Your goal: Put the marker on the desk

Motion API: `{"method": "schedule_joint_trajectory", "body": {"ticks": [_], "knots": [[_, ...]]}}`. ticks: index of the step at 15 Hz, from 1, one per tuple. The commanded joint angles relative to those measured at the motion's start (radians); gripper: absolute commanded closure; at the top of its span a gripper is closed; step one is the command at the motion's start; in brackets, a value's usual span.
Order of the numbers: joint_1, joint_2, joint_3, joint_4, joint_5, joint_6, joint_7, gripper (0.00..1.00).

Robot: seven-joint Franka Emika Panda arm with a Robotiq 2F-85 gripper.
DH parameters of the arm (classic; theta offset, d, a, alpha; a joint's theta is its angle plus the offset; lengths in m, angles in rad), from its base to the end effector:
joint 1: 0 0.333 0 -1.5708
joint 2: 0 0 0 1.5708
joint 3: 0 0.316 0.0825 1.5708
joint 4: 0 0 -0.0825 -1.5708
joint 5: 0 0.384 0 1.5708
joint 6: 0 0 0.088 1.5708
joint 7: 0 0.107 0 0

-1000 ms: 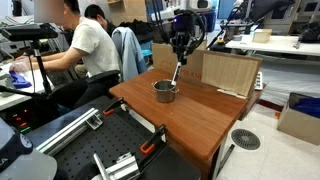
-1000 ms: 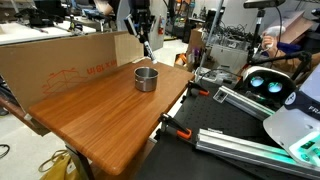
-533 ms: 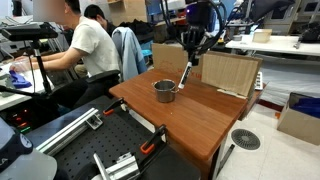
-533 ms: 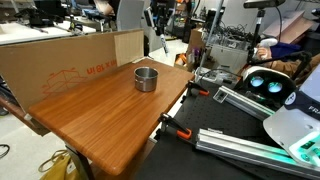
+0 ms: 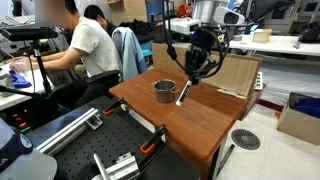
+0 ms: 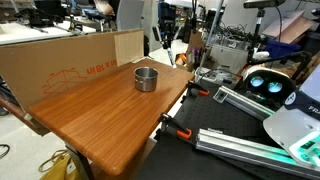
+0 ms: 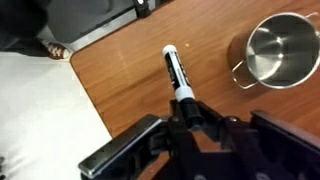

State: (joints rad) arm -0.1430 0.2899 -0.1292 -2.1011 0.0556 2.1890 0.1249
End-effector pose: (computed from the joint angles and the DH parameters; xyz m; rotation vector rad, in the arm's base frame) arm 0.5368 -0.1472 0.2665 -3.0347 0.6662 0.3087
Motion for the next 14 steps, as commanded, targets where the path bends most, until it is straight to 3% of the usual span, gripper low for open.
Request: {"method": "schedule_joint_trajectory", "body": {"ticks": [1,14], "knots": [[-0.022,0.074,-0.003,0.045,0.041,0.002,-0.030,0.95],[-0.028,0.378,-0.022,0.325,-0.003,-0.023,0.006,0.95]]}}
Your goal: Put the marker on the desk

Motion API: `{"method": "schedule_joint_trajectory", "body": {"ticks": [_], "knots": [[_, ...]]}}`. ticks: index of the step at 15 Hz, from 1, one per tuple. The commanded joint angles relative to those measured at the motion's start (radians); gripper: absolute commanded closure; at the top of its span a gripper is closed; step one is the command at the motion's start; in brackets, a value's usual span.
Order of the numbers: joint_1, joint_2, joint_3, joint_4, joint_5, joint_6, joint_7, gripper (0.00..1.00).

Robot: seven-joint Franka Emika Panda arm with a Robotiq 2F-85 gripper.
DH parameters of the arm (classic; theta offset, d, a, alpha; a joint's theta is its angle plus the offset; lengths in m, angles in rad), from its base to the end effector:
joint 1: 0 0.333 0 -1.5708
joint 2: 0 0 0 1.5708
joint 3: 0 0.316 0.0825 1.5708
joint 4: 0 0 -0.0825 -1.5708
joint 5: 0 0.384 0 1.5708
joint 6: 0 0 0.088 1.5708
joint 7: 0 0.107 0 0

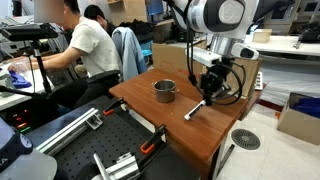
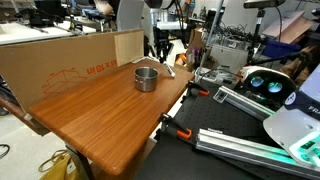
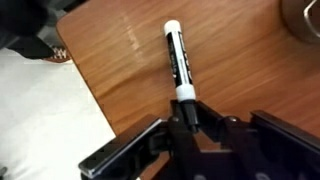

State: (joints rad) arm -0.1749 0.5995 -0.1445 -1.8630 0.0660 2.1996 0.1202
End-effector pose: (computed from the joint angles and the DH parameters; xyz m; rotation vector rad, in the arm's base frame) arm 0.5805 -0.1869 0.1775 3.0196 -0.7244 -0.4024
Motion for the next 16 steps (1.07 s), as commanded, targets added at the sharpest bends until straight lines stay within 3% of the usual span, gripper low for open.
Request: {"method": "schedule_joint_trajectory", "body": {"ticks": [1,9,10,11,16], "knots": [[0.003,0.092,-0.007,0.113,-0.014,-0.041,0.009,0.95],[-0.002,0.247,-0.016,0.329,-0.013,-0.158,0.035,0.95],[-0.005,0.259,-0.013,0.353,-0.011,-0.175,0.031,0.53],[-0.003,0.268,-0.015,0.372,-0.016,-0.185,0.033,0.53],[0.000,0.289,-0.017,0.428,-0.019,-0.225,0.039,0.18]]}}
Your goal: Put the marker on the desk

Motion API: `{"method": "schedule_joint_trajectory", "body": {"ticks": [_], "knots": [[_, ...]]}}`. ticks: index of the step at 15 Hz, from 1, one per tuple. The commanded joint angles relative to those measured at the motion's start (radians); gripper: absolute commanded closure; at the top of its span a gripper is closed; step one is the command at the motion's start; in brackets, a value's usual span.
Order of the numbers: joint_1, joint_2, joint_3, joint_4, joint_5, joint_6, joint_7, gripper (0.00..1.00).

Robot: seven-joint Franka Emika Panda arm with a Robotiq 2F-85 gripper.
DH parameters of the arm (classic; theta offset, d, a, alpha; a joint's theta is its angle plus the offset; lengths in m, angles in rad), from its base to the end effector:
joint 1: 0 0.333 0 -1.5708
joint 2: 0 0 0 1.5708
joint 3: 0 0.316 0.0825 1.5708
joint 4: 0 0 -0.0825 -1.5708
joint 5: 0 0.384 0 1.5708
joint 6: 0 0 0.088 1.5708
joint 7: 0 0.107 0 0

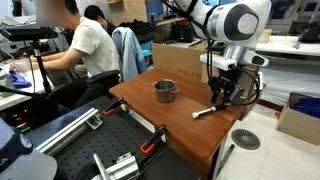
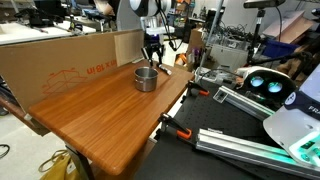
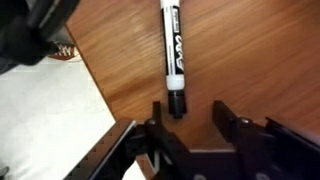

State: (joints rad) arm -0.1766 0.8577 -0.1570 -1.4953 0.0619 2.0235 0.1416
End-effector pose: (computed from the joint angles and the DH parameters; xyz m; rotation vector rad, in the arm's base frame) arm 0.6419 -0.2045 0.1406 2.9703 -0.7219 -0.5003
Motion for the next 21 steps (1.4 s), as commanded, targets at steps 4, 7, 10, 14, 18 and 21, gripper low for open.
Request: {"method": "schedule_joint_trajectory", "body": {"ticks": [4,7,10,14,18,21], "knots": [[0.009,0.017,-0.005,0.062,-0.016,-0.038,0.026,0.00],[0.015,-0.030,0.004,0.037,0.007,-0.026,0.059,0.00],[0.040,-0.107,0.003,-0.019,0.003,0.017,0.092,0.00],[0.079,-0.257,0.011,-0.127,0.017,0.052,0.148,0.00],[0.070,-0.197,0.014,-0.037,0.000,-0.004,0.119,0.00],[0.067,-0.182,0.013,-0.034,0.001,-0.003,0.118,0.00]]}}
